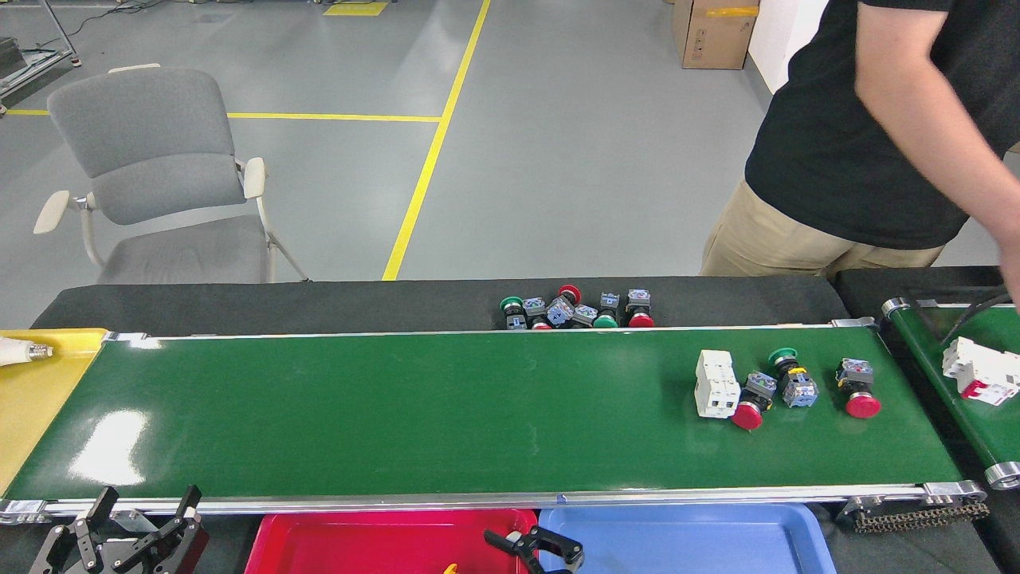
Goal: Pick switch part from conveyor to tray
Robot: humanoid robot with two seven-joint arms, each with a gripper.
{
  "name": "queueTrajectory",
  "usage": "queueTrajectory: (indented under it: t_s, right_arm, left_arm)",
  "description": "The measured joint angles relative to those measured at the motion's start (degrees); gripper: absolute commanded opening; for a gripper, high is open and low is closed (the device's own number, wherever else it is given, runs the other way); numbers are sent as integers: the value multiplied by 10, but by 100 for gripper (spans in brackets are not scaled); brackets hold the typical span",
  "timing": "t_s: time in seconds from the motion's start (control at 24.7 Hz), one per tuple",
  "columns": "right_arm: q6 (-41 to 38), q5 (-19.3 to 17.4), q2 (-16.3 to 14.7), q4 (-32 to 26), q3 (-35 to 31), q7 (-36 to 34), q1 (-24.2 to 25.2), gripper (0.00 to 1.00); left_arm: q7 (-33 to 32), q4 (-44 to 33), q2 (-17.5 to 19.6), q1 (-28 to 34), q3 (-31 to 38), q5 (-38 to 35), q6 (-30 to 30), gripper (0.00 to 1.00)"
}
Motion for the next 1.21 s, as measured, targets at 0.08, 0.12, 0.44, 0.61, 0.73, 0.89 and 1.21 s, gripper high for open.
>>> queueTrajectory:
  t_s: [0.08,0.12,0.44,0.61,0.73,0.89,1.21]
  right_arm:
    - [56,-1,0,-13,-78,-25,37,98]
    - [80,-3,0,-14,-119,-44,62,98]
    - [126,-14,48,-14,-275,-162,180,98]
    - [128,9,48,-11,-266,-152,136,98]
    - [137,46,58,14,-211,-95,60,98]
    - [185,70,80,73,-138,-47,-26,98]
    - [238,72,128,186,-63,-14,-137,98]
  left_arm:
    - [0,0,0,0,0,0,0,100]
    - [0,0,0,0,0,0,0,100]
    - [0,0,0,2,0,0,0,100]
    - [0,1,0,-4,-3,-2,-1,100]
    - [0,2,0,-5,-5,-2,-2,100]
    - [2,2,0,-5,-5,-2,-2,100]
    - [2,3,0,-9,-5,-4,-3,100]
